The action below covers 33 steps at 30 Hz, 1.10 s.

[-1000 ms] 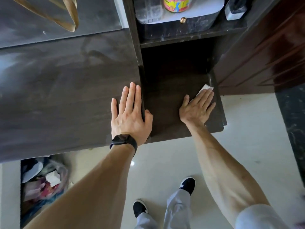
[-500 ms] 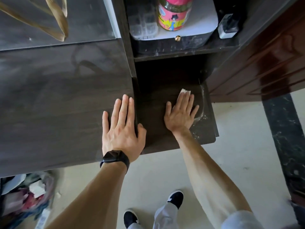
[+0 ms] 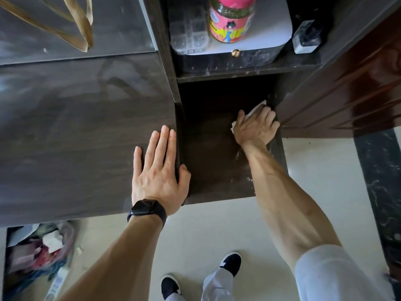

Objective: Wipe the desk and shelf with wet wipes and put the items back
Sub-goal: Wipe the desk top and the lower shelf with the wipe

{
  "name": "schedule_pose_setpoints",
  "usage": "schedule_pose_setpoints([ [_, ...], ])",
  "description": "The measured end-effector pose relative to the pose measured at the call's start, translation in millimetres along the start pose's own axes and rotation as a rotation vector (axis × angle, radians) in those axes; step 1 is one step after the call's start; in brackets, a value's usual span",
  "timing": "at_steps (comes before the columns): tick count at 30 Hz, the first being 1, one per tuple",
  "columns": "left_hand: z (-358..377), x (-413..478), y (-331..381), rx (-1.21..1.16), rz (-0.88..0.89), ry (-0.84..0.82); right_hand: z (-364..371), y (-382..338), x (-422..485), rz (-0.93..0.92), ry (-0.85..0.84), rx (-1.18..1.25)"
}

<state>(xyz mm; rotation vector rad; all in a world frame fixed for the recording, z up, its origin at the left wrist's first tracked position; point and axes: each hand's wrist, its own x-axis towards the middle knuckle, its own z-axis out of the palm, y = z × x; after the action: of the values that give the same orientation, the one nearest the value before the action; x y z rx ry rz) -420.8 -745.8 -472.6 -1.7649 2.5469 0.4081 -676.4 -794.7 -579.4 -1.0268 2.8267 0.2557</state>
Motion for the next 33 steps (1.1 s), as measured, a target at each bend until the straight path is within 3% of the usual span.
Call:
schedule_pose_setpoints([
  [9,0,-2,0,-0.014,0.011,0.023,13,27,-28,0.089,-0.031,0.052],
  [16,1,-2,0,-0.018,0.014,0.014,40,54,-66,-0.007,0.061,0.125],
  [28,1,1,0,-0.009,0.005,0.013,28,35,-12,0.0,-0.088,0.149],
  [33,0,-1,-1,-0.012,0.0,0.011,27,64,-39,-0.038,-0.153,0.123],
])
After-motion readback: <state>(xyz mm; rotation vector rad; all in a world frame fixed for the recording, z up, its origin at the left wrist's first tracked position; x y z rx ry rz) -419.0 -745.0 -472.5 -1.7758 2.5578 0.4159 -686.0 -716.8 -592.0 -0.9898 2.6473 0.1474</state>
